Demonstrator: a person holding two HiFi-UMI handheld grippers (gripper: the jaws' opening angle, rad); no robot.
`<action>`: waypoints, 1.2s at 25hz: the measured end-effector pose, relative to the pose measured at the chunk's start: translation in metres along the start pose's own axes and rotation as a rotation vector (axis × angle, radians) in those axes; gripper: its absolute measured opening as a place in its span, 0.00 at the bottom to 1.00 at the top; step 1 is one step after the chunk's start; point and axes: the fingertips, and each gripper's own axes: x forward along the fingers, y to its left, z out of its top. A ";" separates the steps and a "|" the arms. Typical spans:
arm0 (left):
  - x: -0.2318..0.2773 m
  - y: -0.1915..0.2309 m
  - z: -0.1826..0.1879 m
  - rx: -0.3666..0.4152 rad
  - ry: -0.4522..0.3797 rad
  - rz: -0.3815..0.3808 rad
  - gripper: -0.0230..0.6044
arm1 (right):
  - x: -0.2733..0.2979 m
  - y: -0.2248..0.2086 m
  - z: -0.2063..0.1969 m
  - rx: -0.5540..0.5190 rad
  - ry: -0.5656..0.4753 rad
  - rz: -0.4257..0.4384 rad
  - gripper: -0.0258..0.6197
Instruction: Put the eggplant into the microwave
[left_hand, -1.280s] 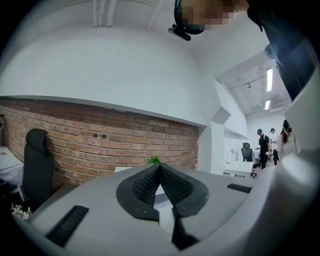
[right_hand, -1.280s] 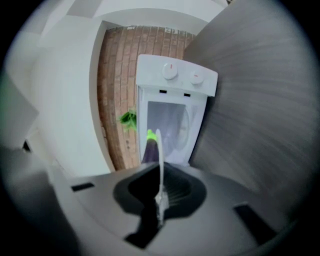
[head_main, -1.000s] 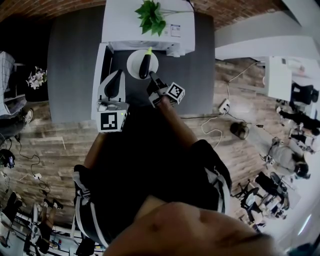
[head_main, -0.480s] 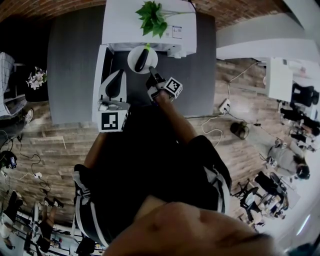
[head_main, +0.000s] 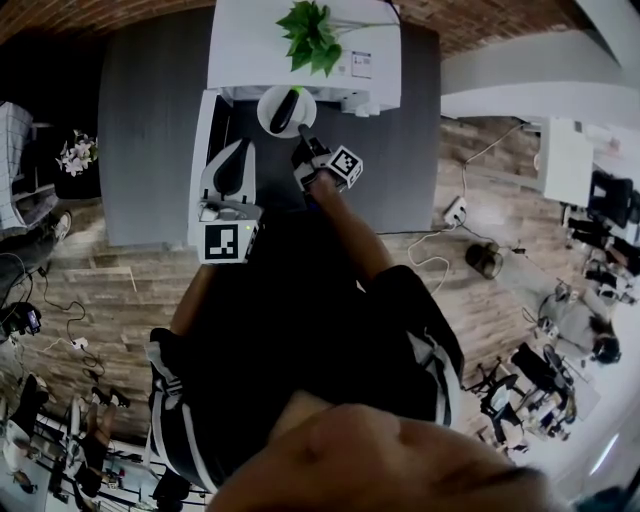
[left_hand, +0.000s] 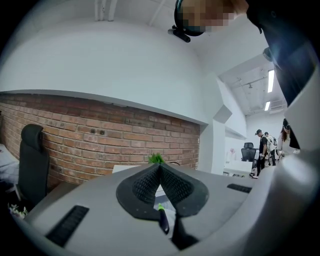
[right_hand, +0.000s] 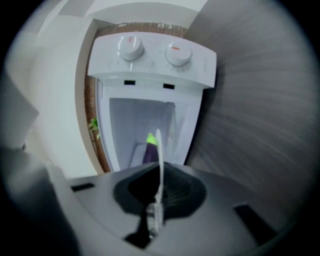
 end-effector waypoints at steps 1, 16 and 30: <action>0.001 0.001 0.000 0.000 -0.003 0.000 0.09 | 0.002 -0.001 0.001 0.001 -0.003 -0.002 0.10; 0.008 0.007 -0.004 0.003 0.008 0.000 0.09 | 0.030 -0.024 0.017 0.019 -0.040 -0.029 0.10; 0.018 0.010 -0.009 -0.007 0.031 -0.004 0.09 | 0.048 -0.029 0.025 0.052 -0.051 -0.046 0.10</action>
